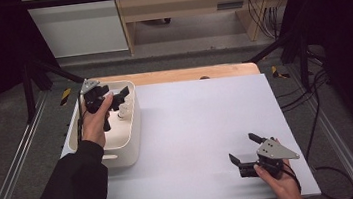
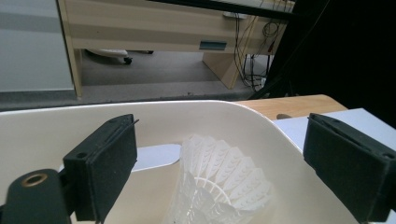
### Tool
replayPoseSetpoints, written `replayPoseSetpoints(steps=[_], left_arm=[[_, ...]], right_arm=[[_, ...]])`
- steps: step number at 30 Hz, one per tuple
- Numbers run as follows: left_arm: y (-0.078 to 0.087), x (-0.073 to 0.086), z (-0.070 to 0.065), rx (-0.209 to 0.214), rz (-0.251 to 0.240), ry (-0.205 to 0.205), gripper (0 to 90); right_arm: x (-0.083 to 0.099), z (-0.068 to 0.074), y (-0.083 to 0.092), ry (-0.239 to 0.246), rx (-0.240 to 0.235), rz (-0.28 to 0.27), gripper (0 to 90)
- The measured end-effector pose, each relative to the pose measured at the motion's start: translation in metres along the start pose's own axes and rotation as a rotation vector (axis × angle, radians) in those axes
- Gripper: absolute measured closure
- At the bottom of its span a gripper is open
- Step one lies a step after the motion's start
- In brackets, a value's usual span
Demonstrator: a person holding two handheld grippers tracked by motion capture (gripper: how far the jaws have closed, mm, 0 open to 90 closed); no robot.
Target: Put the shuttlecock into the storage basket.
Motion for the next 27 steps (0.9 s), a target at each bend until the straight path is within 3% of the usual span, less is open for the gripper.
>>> replayPoseSetpoints(steps=[12,19,24,27], left_arm=[[0.005,-0.002,-0.008,-0.012,0.014,-0.055,6.9],[0.015,-0.01,-0.012,-0.01,-0.055,-0.068,6.9],[0.028,-0.013,-0.023,0.006,-0.064,-0.111,5.5],[0.034,-0.014,-0.035,0.02,-0.062,-0.158,4.6]], right_arm=[[-0.001,0.001,0.001,0.003,0.002,-0.007,4.8],[-0.001,0.001,0.001,0.001,0.0,-0.008,5.2],[-0.002,0.001,0.001,0.0,-0.001,-0.009,5.2],[-0.002,0.0,0.002,-0.006,0.001,-0.012,5.1]])
Point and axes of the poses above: each handheld gripper's, and its own axes: y roughly backward along the jaws, x roughly out of its underside, z roughly to its left, the point moved 1 cm from there along -y, roughly forward along the jaws, and after that the axes turned 11 degrees about y, right-handed, at the moved point
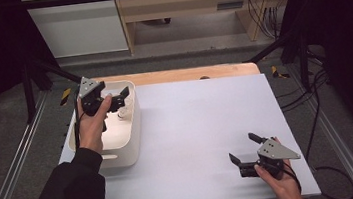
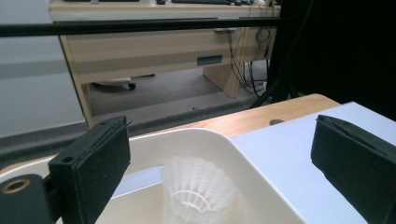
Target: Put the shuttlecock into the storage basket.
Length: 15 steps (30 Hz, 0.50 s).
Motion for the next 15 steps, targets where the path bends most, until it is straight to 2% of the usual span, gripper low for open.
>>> replayPoseSetpoints(steps=[4,6,10,15], left_arm=[[0.006,-0.003,-0.015,0.032,-0.01,-0.028,4.5],[0.008,-0.005,-0.021,0.047,-0.023,-0.026,4.4],[0.012,-0.009,-0.032,0.054,-0.027,-0.064,4.1],[0.015,-0.011,-0.046,0.101,-0.028,-0.069,3.9]], right_arm=[[-0.001,0.0,0.001,-0.001,-0.004,0.0,4.9],[0.0,-0.001,0.001,-0.003,-0.005,0.002,4.9],[0.0,-0.002,0.002,-0.011,-0.004,0.0,4.8],[0.0,-0.002,0.002,-0.015,-0.011,-0.001,4.4]])
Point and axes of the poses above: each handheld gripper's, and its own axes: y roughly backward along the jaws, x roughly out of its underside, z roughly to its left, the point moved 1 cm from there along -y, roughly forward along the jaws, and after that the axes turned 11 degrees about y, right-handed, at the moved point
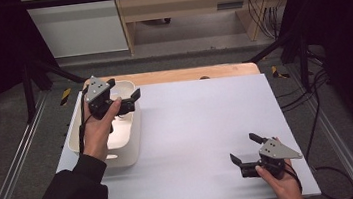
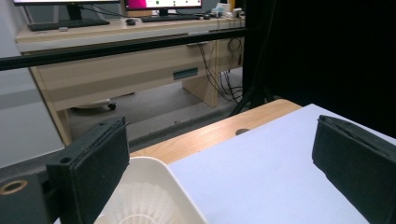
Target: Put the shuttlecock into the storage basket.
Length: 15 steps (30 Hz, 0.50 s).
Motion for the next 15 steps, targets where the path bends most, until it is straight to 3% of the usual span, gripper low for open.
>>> replayPoseSetpoints(steps=[15], left_arm=[[0.003,0.004,-0.053,0.13,0.033,0.004,3.3]], right_arm=[[-0.001,0.0,0.002,-0.016,-0.013,-0.011,3.3]])
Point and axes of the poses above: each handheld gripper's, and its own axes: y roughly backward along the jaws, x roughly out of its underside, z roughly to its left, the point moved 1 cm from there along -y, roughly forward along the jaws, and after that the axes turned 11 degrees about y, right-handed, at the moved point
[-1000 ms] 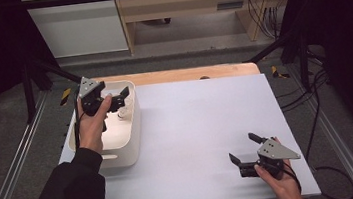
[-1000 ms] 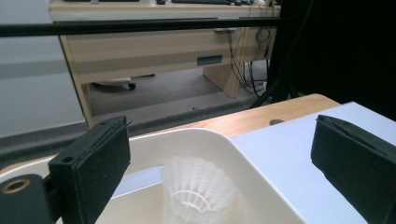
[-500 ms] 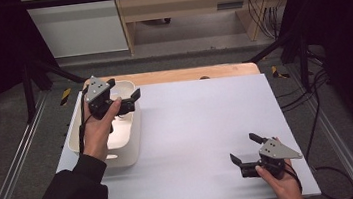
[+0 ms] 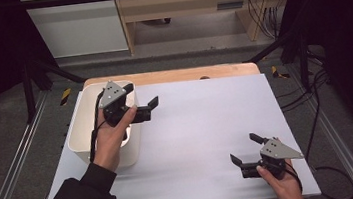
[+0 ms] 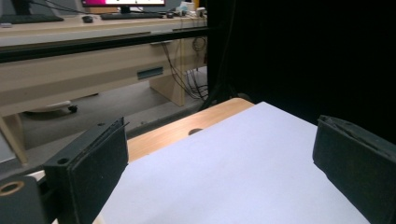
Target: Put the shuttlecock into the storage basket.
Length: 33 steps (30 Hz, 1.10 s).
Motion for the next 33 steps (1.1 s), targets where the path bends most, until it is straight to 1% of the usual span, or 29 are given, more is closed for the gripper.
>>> replayPoseSetpoints(steps=[1,4,8,11,13,20,26,33], left_arm=[[-0.001,0.002,-0.005,0.009,0.009,-0.01,3.3],[-0.002,0.009,-0.016,0.034,0.013,-0.008,3.0],[-0.005,0.016,-0.024,0.047,0.018,-0.005,3.0],[-0.006,0.023,-0.03,0.053,0.027,-0.018,3.0],[-0.008,0.027,-0.033,0.057,0.032,-0.021,3.0],[-0.009,0.043,-0.038,0.069,0.052,-0.011,3.1],[-0.008,0.058,-0.044,0.077,0.064,-0.017,3.1],[-0.004,0.074,-0.05,0.087,0.056,-0.024,3.1]], right_arm=[[0.0,0.0,0.0,0.004,0.001,0.0,3.3],[0.0,0.001,-0.001,0.012,-0.002,0.002,3.3],[0.0,0.0,0.0,0.011,-0.002,0.001,3.2],[0.0,0.0,0.001,0.011,0.0,0.0,3.2],[0.0,0.0,0.001,0.011,0.001,-0.002,3.1],[0.0,0.0,0.001,0.012,0.001,0.0,3.0],[0.0,0.0,0.0,0.016,0.0,0.0,3.0],[0.0,0.001,0.0,0.021,-0.005,-0.001,3.0]])
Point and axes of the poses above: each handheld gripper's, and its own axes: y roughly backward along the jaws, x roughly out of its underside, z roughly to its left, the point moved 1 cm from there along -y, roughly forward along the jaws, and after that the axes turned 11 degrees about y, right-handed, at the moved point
